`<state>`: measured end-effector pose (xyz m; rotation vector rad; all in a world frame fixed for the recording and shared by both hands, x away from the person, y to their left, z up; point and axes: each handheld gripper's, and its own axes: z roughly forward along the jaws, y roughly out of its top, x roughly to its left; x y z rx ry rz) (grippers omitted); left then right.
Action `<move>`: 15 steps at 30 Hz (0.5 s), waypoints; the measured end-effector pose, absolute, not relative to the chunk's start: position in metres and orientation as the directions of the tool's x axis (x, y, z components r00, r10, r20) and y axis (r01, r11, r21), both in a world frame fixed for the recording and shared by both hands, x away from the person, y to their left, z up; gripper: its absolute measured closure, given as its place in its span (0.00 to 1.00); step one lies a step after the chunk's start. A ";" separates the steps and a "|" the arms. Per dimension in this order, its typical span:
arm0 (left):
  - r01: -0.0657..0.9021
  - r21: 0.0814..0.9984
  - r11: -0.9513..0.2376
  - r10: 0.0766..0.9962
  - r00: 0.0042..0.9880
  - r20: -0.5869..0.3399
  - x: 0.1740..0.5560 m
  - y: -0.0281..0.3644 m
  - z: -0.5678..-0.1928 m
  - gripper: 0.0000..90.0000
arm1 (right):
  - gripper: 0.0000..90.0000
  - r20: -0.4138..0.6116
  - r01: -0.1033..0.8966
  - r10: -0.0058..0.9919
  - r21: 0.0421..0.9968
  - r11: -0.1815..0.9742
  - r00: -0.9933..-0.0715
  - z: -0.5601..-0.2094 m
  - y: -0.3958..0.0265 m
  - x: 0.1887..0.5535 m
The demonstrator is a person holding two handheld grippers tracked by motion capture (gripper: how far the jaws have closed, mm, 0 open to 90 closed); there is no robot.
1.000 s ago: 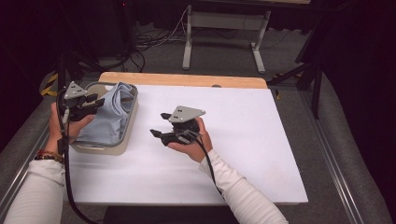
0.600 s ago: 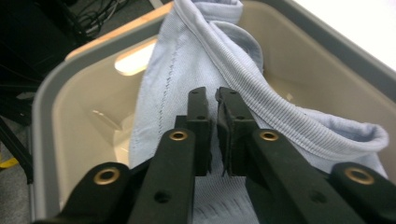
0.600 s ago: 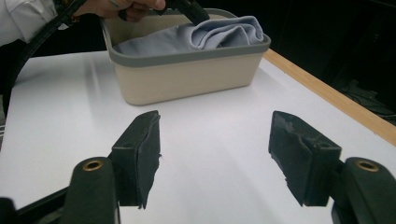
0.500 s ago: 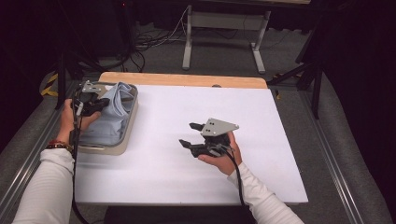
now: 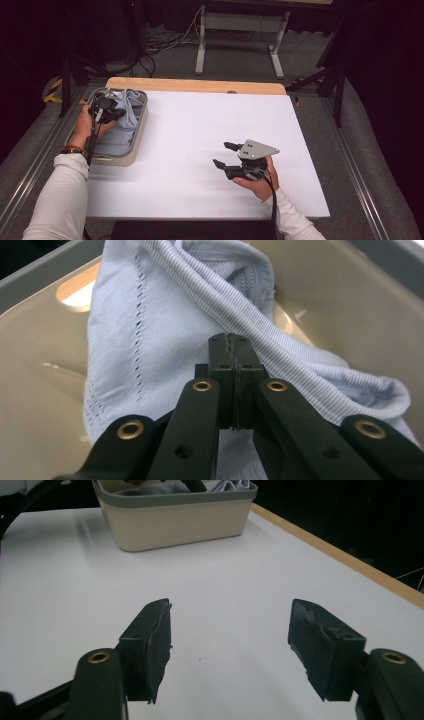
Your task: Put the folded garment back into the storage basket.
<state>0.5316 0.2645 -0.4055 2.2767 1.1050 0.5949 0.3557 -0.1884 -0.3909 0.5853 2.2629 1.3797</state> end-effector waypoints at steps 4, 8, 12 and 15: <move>0.575 0.602 -0.555 0.796 0.577 0.183 0.538 0.260 -0.406 1.00 | 0.38 -0.145 0.135 0.553 0.891 0.434 -0.820 -0.397 -0.195 0.350; 0.592 0.580 -0.559 0.798 0.575 0.183 0.542 0.258 -0.412 1.00 | 0.38 -0.160 0.131 0.554 0.884 0.449 -0.817 -0.401 -0.199 0.346; 0.593 0.586 -0.552 0.805 0.561 0.191 0.545 0.259 -0.415 1.00 | 0.37 -0.184 0.119 0.558 0.879 0.462 -0.809 -0.401 -0.204 0.342; 0.581 0.626 -0.520 0.821 0.542 0.179 0.541 0.263 -0.409 0.98 | 0.37 -0.191 0.118 0.564 0.877 0.465 -0.803 -0.401 -0.207 0.339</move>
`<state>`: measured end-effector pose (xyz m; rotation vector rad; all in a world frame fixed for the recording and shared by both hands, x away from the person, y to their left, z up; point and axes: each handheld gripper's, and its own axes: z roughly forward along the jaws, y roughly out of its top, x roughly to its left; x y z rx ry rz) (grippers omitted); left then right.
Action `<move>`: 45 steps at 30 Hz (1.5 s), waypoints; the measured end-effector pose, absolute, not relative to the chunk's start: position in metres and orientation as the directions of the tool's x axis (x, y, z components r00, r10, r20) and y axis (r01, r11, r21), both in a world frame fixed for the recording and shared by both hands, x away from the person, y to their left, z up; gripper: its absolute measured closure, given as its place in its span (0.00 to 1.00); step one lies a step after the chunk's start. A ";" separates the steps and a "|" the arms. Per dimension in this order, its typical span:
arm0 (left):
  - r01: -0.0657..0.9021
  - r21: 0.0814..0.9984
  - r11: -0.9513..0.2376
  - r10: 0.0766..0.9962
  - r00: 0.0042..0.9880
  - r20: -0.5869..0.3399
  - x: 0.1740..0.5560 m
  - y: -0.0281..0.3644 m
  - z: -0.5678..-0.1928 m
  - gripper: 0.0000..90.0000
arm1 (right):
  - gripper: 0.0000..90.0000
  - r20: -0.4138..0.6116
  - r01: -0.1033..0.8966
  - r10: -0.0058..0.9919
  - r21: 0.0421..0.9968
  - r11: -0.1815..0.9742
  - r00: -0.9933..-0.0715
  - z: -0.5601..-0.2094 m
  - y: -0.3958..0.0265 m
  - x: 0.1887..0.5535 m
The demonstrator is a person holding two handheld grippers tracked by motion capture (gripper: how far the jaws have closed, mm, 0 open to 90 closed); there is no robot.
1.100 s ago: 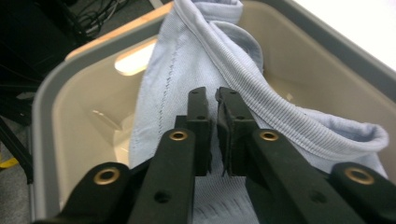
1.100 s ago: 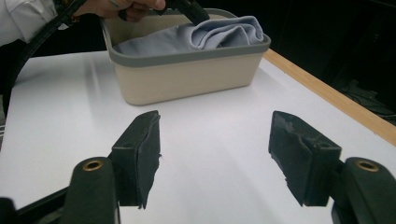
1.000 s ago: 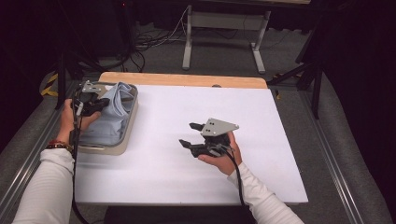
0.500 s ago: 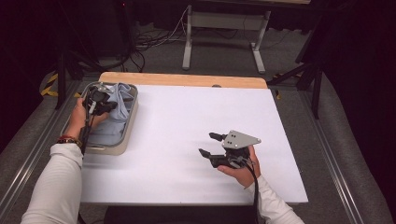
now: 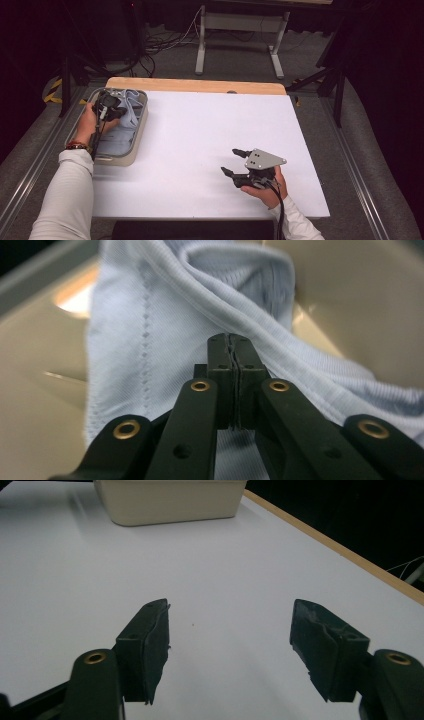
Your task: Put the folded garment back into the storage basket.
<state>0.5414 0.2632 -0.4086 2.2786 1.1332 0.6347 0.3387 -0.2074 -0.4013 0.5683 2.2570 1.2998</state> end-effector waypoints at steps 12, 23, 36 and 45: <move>0.594 0.639 -0.488 0.838 0.525 0.152 0.521 0.283 -0.393 0.99 | 0.35 -0.193 0.133 0.605 0.883 0.451 -0.773 -0.400 -0.227 0.333; 0.642 0.525 -0.558 0.805 0.574 0.153 0.529 0.261 -0.415 1.00 | 0.35 -0.196 0.107 0.625 0.904 0.413 -0.756 -0.394 -0.239 0.325; 0.669 0.493 -0.556 0.807 0.577 0.127 0.541 0.258 -0.425 0.99 | 0.34 -0.203 0.105 0.618 0.900 0.424 -0.759 -0.396 -0.237 0.325; 0.602 0.602 -0.524 0.821 0.547 0.167 0.533 0.269 -0.407 0.99 | 0.34 -0.205 0.105 0.613 0.897 0.430 -0.763 -0.397 -0.236 0.325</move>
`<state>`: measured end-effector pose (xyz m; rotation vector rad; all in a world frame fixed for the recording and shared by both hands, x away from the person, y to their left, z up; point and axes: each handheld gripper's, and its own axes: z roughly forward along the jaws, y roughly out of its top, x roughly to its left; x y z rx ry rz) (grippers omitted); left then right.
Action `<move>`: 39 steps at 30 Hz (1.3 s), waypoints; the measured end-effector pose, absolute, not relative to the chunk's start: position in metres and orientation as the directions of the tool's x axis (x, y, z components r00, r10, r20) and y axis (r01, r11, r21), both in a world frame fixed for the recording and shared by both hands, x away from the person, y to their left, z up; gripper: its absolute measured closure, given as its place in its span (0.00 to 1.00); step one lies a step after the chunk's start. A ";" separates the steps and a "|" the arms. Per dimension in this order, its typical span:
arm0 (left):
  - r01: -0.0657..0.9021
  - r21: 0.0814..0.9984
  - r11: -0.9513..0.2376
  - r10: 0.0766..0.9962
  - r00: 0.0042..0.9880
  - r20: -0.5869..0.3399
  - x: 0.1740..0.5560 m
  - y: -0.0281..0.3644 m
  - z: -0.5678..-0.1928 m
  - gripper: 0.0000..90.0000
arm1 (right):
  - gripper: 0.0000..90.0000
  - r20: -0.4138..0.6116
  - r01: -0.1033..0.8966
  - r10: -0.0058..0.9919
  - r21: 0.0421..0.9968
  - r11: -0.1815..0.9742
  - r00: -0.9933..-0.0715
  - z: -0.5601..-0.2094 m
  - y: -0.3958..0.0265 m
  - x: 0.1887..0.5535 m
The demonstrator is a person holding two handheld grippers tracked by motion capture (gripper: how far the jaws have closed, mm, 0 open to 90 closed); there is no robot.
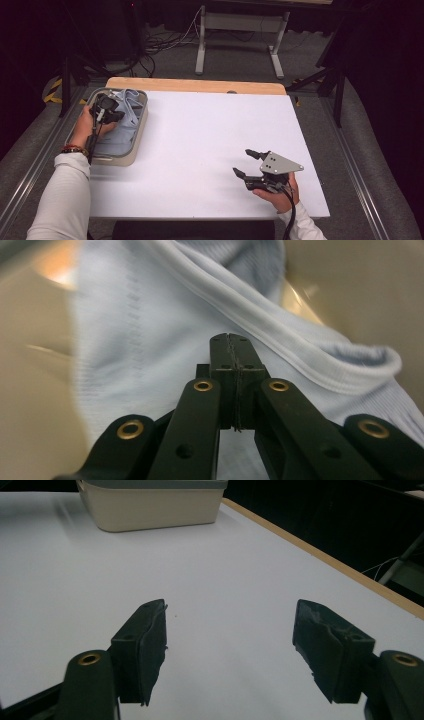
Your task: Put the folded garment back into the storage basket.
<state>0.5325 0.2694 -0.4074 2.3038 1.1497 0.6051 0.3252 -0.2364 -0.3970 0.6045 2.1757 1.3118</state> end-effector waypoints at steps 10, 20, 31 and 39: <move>0.640 0.619 -0.455 0.871 0.466 0.157 0.526 0.293 -0.401 0.98 | 0.34 -0.209 0.105 0.619 0.896 0.432 -0.757 -0.397 -0.238 0.325; 0.708 0.531 -0.466 0.871 0.473 0.135 0.534 0.285 -0.416 1.00 | 0.34 -0.206 0.118 0.617 0.889 0.443 -0.760 -0.398 -0.239 0.326; 0.685 0.583 -0.437 0.885 0.444 0.141 0.532 0.285 -0.413 1.00 | 0.34 -0.209 0.117 0.612 0.887 0.448 -0.762 -0.399 -0.238 0.326; 0.630 0.644 -0.433 0.877 0.460 0.139 0.524 0.283 -0.401 1.00 | 0.34 -0.212 0.115 0.602 0.882 0.457 -0.770 -0.401 -0.236 0.326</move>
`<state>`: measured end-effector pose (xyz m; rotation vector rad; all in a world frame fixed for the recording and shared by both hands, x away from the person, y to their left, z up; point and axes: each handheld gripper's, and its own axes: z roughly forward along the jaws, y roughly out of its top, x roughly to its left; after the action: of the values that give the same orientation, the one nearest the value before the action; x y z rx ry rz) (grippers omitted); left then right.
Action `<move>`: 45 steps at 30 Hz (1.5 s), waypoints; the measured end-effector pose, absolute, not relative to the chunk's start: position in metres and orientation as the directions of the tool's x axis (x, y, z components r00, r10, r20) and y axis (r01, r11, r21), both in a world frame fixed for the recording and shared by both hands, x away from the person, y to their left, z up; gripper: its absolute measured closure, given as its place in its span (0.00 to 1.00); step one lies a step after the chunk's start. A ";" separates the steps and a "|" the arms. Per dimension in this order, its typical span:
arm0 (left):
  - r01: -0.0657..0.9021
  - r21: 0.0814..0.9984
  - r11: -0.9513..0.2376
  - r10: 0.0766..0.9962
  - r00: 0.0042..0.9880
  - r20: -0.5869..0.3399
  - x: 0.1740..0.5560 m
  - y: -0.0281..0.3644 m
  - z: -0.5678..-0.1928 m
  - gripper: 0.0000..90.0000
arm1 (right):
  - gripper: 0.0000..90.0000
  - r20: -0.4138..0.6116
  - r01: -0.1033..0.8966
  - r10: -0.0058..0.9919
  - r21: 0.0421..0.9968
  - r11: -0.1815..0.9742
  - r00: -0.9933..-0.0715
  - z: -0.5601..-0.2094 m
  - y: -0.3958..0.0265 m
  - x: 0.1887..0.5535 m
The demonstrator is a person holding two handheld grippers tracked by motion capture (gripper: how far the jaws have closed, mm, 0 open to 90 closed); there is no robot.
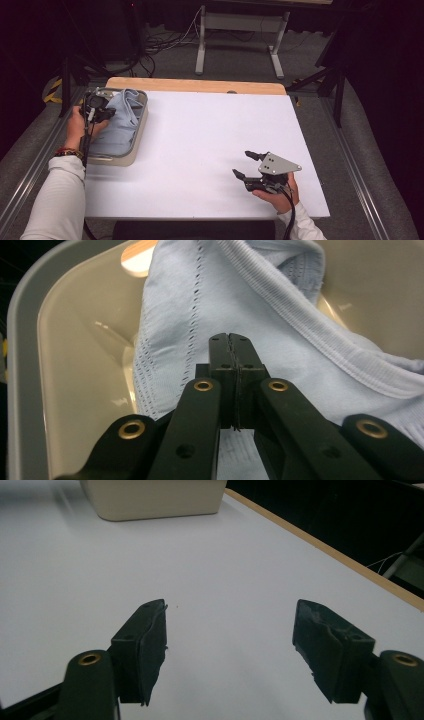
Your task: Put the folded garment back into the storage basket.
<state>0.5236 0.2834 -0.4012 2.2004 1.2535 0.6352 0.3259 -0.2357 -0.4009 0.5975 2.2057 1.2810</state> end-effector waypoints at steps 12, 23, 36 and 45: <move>0.648 0.527 -0.550 0.802 0.585 0.119 0.533 0.252 -0.420 1.00 | 0.34 -0.209 0.124 0.596 0.875 0.467 -0.775 -0.404 -0.234 0.327; 0.669 0.489 -0.559 0.804 0.581 0.124 0.543 0.244 -0.424 1.00 | 0.34 -0.209 0.124 0.591 0.873 0.471 -0.779 -0.405 -0.233 0.327; 0.587 0.622 -0.518 0.817 0.555 0.157 0.534 0.245 -0.407 0.99 | 0.34 -0.215 0.115 0.593 0.876 0.468 -0.776 -0.404 -0.235 0.326; 0.574 0.672 -0.468 0.858 0.477 0.190 0.549 0.248 -0.403 0.96 | 0.34 -0.207 0.126 0.599 0.876 0.466 -0.773 -0.406 -0.235 0.328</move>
<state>0.5493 0.2483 -0.4028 2.1975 1.1827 0.7065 0.3279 -0.2353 -0.4055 0.6026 2.2225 1.2692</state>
